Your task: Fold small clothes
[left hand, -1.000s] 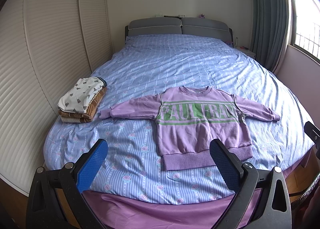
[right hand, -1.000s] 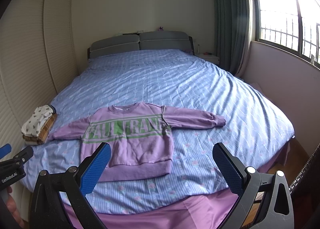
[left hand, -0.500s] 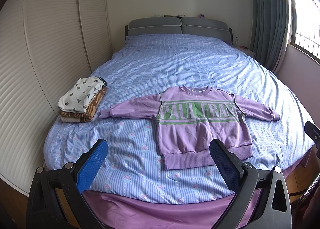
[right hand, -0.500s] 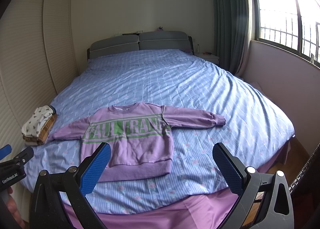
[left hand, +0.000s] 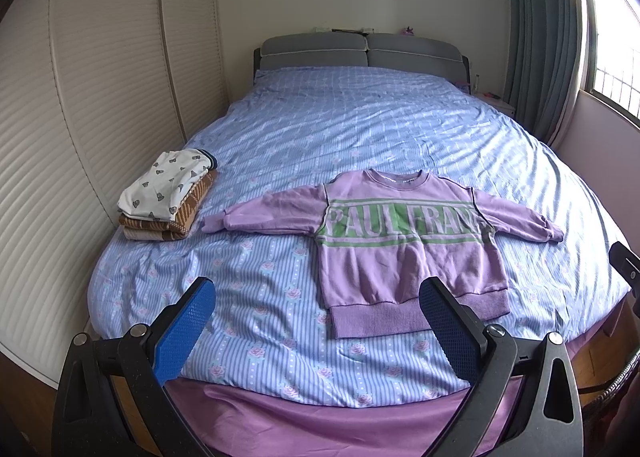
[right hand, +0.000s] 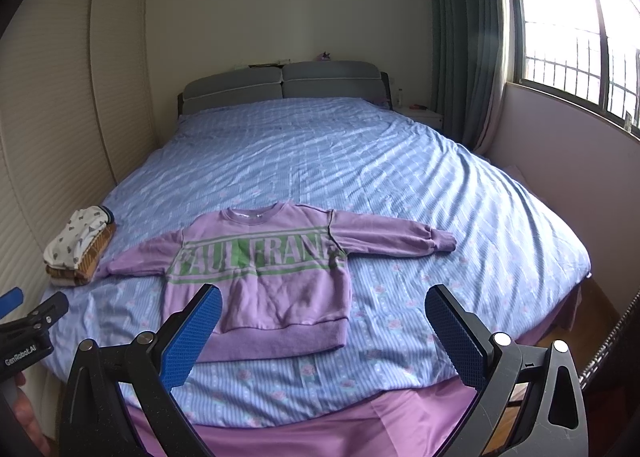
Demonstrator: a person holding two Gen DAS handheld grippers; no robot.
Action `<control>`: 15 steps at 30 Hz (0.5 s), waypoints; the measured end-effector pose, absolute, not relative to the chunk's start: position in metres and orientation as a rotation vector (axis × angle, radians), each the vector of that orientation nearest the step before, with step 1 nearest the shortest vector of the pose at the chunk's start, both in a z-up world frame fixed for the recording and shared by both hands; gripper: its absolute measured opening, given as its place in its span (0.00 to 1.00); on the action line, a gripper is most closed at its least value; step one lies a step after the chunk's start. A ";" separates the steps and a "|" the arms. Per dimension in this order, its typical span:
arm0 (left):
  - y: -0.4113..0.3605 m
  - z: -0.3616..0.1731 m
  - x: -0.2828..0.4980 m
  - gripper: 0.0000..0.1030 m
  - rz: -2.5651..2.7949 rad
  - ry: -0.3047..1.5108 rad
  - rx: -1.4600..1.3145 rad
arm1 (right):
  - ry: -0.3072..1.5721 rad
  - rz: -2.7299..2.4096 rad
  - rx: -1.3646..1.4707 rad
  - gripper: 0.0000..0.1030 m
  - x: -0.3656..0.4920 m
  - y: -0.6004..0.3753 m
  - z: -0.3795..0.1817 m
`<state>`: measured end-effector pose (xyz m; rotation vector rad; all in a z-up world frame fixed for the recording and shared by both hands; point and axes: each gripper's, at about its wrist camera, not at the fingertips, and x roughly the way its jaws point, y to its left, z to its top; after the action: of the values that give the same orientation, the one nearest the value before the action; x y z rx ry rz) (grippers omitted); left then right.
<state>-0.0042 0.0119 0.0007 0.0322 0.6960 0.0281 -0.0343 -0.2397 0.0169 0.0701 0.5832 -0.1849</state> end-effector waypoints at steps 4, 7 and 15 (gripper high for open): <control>0.013 0.000 -0.004 1.00 0.029 0.698 0.031 | 0.587 -0.182 0.064 0.99 -0.031 -0.234 0.016; 0.015 -0.001 -0.004 1.00 0.034 0.696 0.030 | 0.591 -0.181 0.059 0.99 -0.029 -0.231 0.015; 0.021 -0.007 0.000 1.00 0.040 0.690 0.029 | 0.594 -0.183 0.058 0.99 -0.026 -0.229 0.013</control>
<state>0.0003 0.0211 -0.0068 0.0292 0.6899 0.0403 -0.0258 -0.2288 0.0126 0.0581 0.5941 -0.1829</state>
